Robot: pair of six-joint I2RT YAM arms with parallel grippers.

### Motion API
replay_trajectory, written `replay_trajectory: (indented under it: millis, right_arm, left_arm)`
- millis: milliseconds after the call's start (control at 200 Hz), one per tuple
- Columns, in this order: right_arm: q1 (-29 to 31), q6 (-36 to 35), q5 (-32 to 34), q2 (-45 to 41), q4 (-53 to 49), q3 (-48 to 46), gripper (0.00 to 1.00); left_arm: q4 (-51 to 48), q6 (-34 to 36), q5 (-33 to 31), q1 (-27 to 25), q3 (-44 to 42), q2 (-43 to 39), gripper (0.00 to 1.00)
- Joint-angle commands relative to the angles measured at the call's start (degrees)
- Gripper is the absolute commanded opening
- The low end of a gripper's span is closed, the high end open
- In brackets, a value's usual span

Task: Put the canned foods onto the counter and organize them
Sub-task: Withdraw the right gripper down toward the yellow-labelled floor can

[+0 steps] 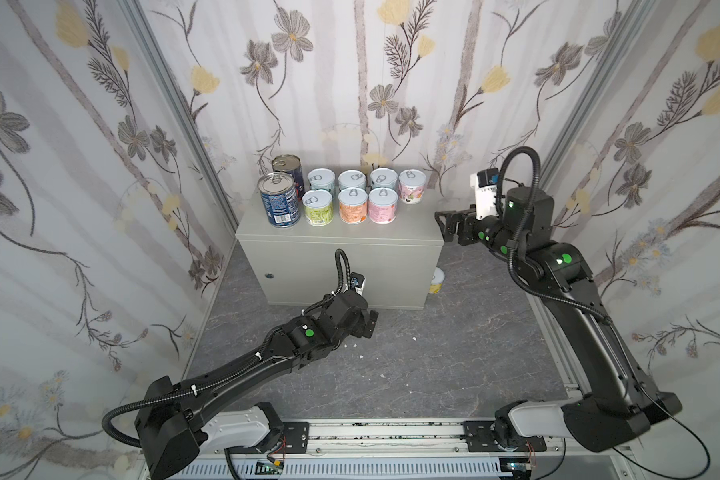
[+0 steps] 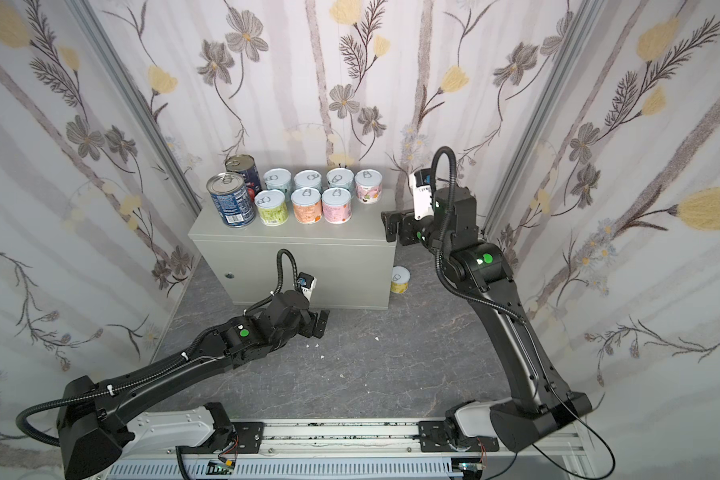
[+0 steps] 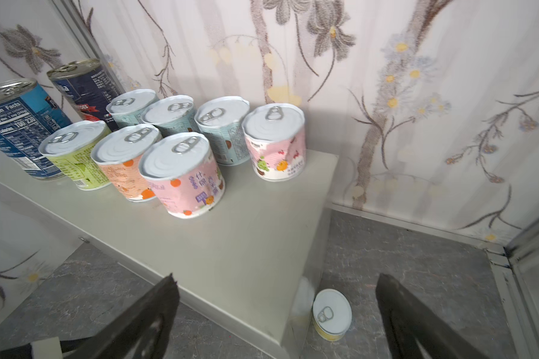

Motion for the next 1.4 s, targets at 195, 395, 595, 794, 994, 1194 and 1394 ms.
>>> replay_trajectory:
  millis: [195, 395, 595, 794, 994, 1194, 1394]
  right_arm:
    - [-11.29, 8.25, -5.69, -15.12, 13.04, -25.98, 1.0]
    - [-15.96, 11.36, -9.07, -17.47, 18.21, -36.96, 1.0]
    - [-18.31, 12.6, -13.38, -13.24, 23.1, -41.48, 1.0]
    - [-18.36, 12.42, -15.47, -4.42, 26.76, -41.32, 1.0]
    - [-17.92, 12.77, -16.17, 5.75, 27.62, -38.17, 1.0]
    - [-16.47, 11.69, -13.27, 15.32, 25.43, -32.58, 0.95]
    - [-13.38, 10.09, -5.7, 23.34, 21.47, -26.76, 0.88]
  left_arm:
    - [-0.2, -2.04, -0.16, 0.02, 0.72, 2.54, 1.0]
    - [-0.1, -2.23, 0.33, 0.02, 1.38, 5.66, 1.0]
    - [0.23, -2.91, 0.41, 0.04, 1.33, 8.43, 1.0]
    - [1.09, -3.28, 0.43, 0.06, 0.57, 10.61, 1.0]
    - [2.05, -4.08, 1.31, 0.12, -0.13, 12.49, 1.0]
    - [2.09, -3.93, 1.23, 0.11, -0.47, 12.45, 1.0]
    - [2.18, -3.39, 1.16, 0.2, -0.46, 12.09, 1.0]
